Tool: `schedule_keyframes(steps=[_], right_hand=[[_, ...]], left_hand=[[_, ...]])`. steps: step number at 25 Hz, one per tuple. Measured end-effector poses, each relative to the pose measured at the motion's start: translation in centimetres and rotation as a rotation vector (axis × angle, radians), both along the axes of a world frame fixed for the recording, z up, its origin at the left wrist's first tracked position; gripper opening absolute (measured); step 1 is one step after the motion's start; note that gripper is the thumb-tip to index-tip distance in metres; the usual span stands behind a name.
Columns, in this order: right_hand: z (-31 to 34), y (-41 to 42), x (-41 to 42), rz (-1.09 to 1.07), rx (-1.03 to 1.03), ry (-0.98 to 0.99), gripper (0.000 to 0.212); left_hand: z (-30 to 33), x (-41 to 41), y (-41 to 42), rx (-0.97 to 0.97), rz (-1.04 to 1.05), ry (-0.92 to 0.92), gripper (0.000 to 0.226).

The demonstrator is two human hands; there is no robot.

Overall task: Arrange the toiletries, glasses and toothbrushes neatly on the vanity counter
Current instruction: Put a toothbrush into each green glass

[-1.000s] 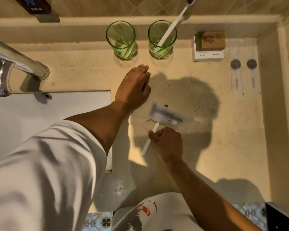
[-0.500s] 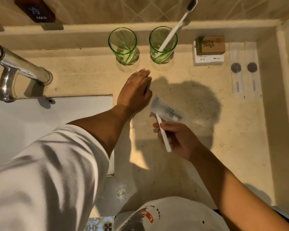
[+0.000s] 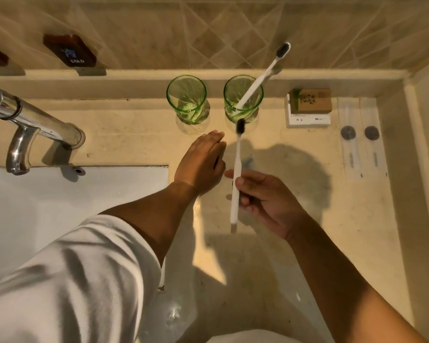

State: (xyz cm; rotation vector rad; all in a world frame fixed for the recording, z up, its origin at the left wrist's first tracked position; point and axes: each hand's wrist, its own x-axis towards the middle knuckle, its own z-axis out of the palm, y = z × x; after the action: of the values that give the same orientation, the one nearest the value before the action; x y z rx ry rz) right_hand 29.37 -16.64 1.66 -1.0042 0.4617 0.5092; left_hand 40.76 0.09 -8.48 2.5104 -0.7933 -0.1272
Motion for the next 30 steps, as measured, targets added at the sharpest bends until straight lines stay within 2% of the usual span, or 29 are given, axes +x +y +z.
schedule_keyframes(steps=[3, 4, 7, 10, 13, 16, 21, 25, 30], right_hand=[[2.3, -0.6, 5.7, 0.000, -0.387, -0.226, 0.016], [2.9, -0.6, 7.7, -0.033, -0.438, -0.299, 0.017], [3.6, 0.0, 13.2, -0.145, -0.397, -0.435, 0.020], [3.2, 1.6, 16.4, -0.198, -0.400, -0.440, 0.021], [2.4, 3.3, 18.0, -0.265, -0.466, -0.419, 0.016], [1.9, 4.1, 18.8, -0.327, -0.518, -0.406, 0.021], [1.5, 5.8, 19.6, -0.296, -0.756, -0.477, 0.023], [1.2, 5.9, 20.0, -0.276, -0.836, -0.475, 0.009], [1.0, 6.4, 19.9, -0.186, -1.021, -0.527, 0.011]], left_hand=[[0.0, 0.4, 0.1, -0.010, 0.011, 0.047, 0.036], [0.0, 0.4, 0.1, -0.044, 0.032, 0.059, 0.034], [-0.2, 0.1, 0.0, -0.077, 0.034, -0.034, 0.030], [-0.7, -0.1, -0.1, -0.107, 0.013, -0.159, 0.035], [-0.9, 0.0, 0.0, -0.127, 0.025, -0.154, 0.037], [-1.0, -0.4, 0.1, -0.107, 0.027, -0.136, 0.035], [-1.2, -0.2, 0.1, -0.101, 0.041, -0.130, 0.033], [-0.9, -0.2, 0.2, -0.086, 0.034, -0.110, 0.037], [-0.5, -0.2, 0.2, -0.087, 0.054, -0.093, 0.041]])
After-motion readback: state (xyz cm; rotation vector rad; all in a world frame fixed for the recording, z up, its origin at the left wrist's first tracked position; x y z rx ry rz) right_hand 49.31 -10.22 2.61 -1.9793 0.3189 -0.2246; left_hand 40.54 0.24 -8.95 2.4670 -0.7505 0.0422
